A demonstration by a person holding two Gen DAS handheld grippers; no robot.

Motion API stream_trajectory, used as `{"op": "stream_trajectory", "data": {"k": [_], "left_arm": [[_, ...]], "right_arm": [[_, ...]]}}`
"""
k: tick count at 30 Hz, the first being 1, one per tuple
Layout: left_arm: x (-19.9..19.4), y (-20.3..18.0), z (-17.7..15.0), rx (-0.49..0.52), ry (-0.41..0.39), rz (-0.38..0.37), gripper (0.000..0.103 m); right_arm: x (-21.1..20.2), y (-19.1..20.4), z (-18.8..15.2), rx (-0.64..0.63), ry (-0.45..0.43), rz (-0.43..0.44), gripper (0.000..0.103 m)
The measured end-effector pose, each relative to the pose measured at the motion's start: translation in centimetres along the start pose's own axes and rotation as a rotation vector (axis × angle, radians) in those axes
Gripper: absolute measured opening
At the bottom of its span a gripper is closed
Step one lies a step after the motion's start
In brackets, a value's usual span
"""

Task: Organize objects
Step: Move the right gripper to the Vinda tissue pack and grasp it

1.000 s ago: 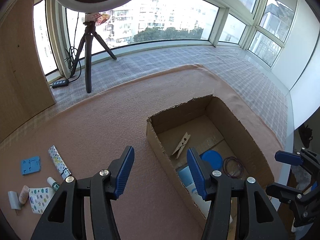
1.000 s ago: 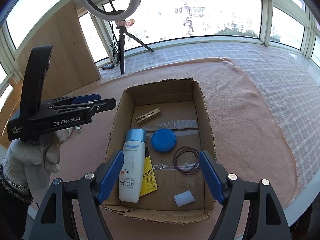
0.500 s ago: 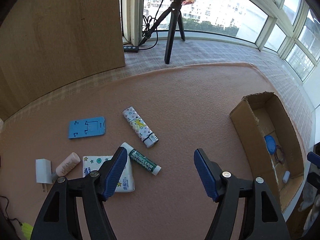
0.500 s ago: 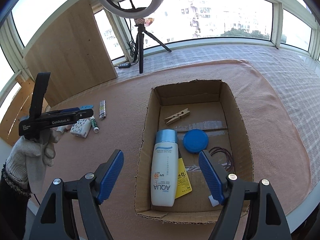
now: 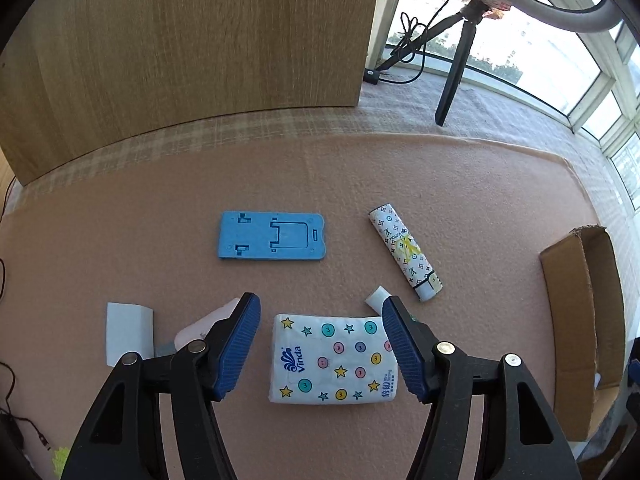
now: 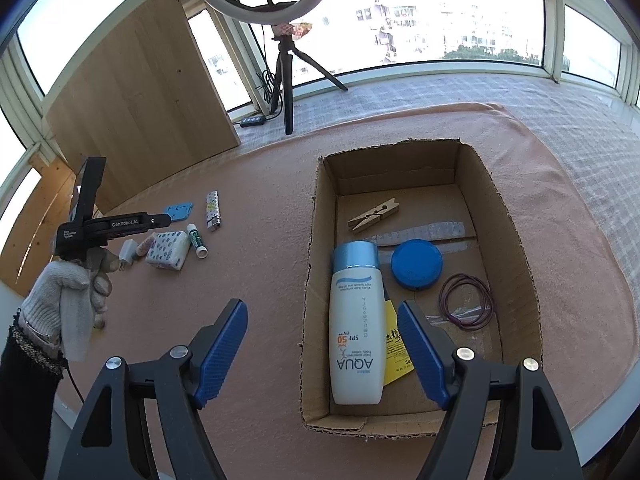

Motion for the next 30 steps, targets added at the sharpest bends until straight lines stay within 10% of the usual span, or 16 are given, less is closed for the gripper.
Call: {"op": "stream_trajectory", "data": {"k": [9,30], "left_arm": [[1.5,0.2,-0.9,-0.016,0.037,-0.039,0.042],[-4.3,-5.6,-7.9,0.195,0.007,-0.211,0.042]], "right_arm": [[0.3,0.4,-0.2,-0.013,0.017,-0.004,0.074],[3.3,5.7,-1.4,-0.106,0.123,0.148,0.074]]}}
Point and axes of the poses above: each gripper's, at about its wrist camera, not at the fingertips, and x roughly the way its jaws point, y to its left, z to its top, the point moved 3 cm from there along x, roughly the way its jaws point, and after that the axes turned 15 degrees about -y, right-handed, at the moved point
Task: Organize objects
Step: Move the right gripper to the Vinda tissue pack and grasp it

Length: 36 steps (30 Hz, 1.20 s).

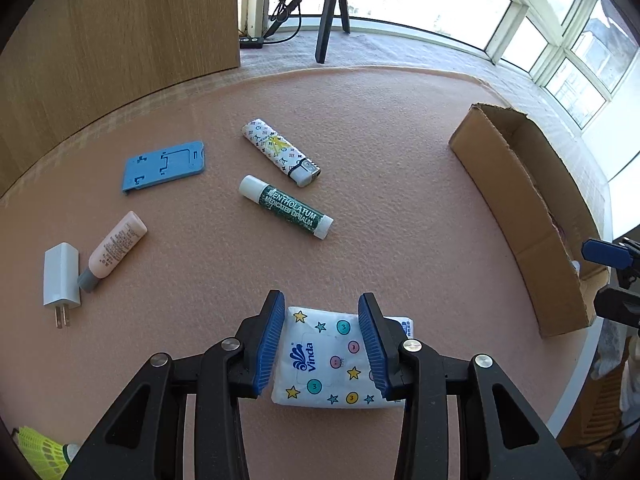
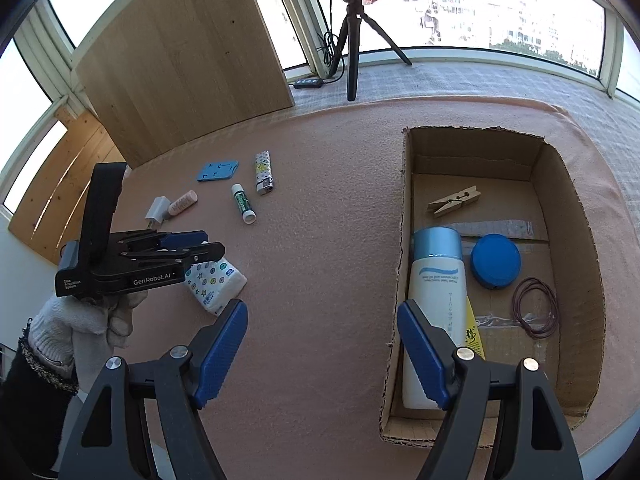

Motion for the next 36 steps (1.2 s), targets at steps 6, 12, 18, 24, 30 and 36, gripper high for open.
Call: {"op": "stream_trajectory", "data": {"k": [6,12,18,24,30,36], "left_arm": [[-4.0,0.3,-1.9,-0.056,-0.063,0.018,0.045],[-6.0,0.7,-5.2,-0.168,-0.053,-0.030,0.049],[-5.7,0.3,-6.8,-0.239,-0.048,-0.056,0.053],[-5.0,0.2,-6.8,-0.260,-0.049,-0.075,0.053],[-4.3,0.2,-6.5,-0.272,-0.060,-0.076,0.053],[-4.0,0.8,-6.6,-0.282,-0.058,-0.065,0.053]], "right_arm": [[2.8,1.5,0.5,0.007,0.053,0.086,0.074],[6.0,4.1,1.3,-0.026,0.115,0.172,0.074],[9.2,7.0,0.9,-0.088,0.187,0.228,0.074],[12.2,8.2,0.4,-0.074,0.247,0.265,0.069],[13.4,8.9,-0.4,-0.046,0.296,0.299,0.053],[13.5,9.5,-1.2,-0.024,0.324,0.336,0.036]]}}
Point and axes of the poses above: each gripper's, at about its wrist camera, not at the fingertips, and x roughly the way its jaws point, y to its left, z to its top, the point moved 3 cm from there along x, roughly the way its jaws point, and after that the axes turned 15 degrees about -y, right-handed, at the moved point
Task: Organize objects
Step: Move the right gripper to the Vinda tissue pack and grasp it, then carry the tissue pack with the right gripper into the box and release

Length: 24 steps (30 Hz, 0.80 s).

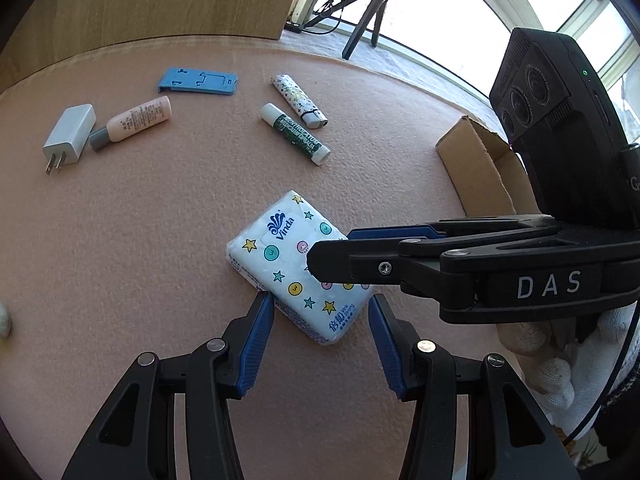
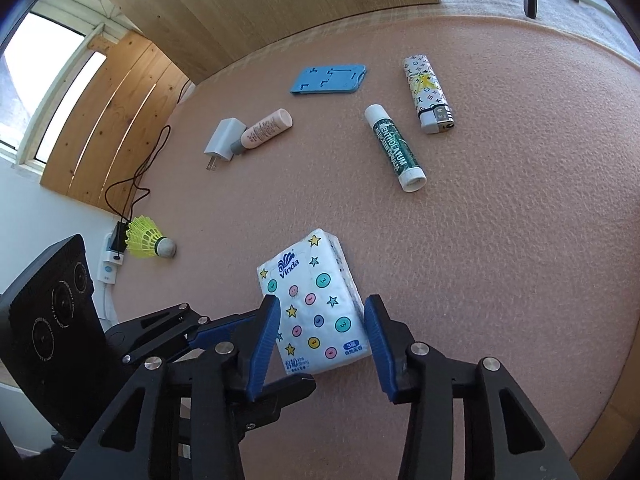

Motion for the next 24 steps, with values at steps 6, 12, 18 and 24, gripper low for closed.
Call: {"op": "stream_trajectory", "data": {"k": [6,12,18,24], "left_arm": [[-0.3,0.5,0.1,0.001,-0.010,0.004,0.051],[-0.7,-0.7,0.1,0.040,-0.017,-0.004,0.051],[-0.8,-3.9,1.2,0.104,-0.034,-0.038,0.051],[-0.9,-8.4,2.9,0.171,-0.063,-0.095,0.051]], "right_arm": [[0.0,0.0,-0.9,0.018,-0.011,0.004,0.028],[-1.3,-0.3,-1.4,0.058,-0.047,0.006,0.028],[-4.6,-1.2,-1.5,0.082,-0.110,-0.004,0.028],[-9.2,-2.8,-1.1,0.103,-0.201,-0.037,0.028]]}}
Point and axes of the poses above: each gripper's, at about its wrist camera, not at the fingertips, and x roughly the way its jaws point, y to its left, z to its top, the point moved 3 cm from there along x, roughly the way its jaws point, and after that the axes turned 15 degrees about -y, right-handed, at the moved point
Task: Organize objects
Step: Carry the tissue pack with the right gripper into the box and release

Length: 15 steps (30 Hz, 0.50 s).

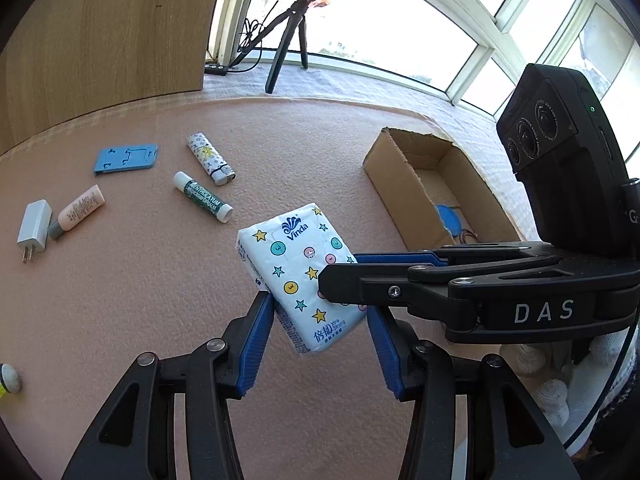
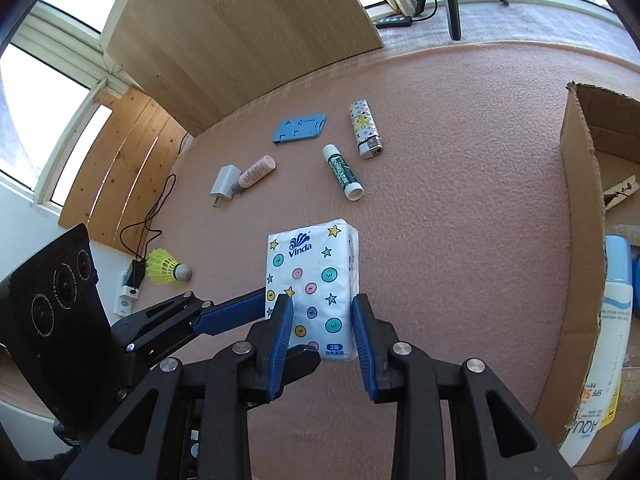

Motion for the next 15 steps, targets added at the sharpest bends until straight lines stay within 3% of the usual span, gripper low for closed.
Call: {"op": "stream_trajectory", "data": {"k": [15], "left_arm": [[5.2,-12.1,4.3,0.157,-0.016,-0.155,0.051]], "right_arm": [[-9.5,-7.1,3.4,0.037,-0.172,-0.128,0.028]]}}
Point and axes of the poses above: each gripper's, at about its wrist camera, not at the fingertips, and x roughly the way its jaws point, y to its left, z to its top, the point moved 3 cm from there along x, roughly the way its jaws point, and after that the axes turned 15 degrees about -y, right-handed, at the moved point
